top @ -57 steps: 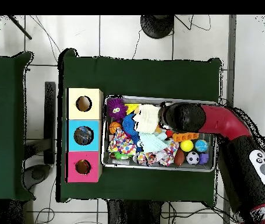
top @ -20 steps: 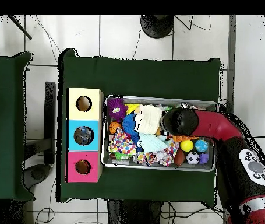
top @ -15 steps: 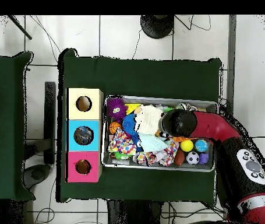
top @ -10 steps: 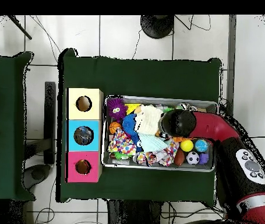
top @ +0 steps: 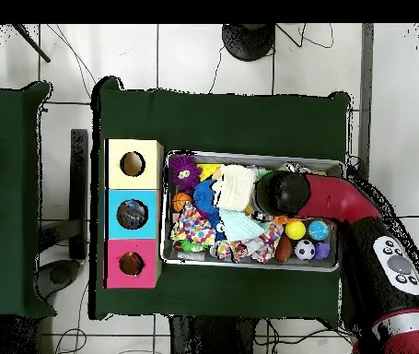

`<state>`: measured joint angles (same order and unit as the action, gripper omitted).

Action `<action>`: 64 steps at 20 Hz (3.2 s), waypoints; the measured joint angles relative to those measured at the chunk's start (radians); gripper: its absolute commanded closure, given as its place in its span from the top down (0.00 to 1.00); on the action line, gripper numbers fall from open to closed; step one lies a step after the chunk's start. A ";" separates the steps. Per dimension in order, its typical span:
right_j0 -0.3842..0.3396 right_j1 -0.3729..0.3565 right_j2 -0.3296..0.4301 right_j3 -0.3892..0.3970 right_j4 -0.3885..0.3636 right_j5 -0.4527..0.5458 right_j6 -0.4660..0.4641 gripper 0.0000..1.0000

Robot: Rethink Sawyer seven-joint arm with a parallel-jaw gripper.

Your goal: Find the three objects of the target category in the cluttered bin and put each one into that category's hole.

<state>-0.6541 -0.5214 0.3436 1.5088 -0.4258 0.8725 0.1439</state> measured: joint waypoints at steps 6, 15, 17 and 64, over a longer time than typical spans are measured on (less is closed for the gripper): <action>0.014 -0.017 -0.005 0.000 0.010 0.030 0.000 1.00; 0.016 -0.013 -0.009 0.000 0.014 0.030 0.000 1.00; 0.016 -0.008 -0.011 0.000 0.014 0.030 0.000 1.00; 0.039 -0.155 0.003 0.084 0.066 -0.059 0.000 0.00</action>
<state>-0.6151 -0.6765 0.3468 1.5924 -0.3597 0.8131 0.1440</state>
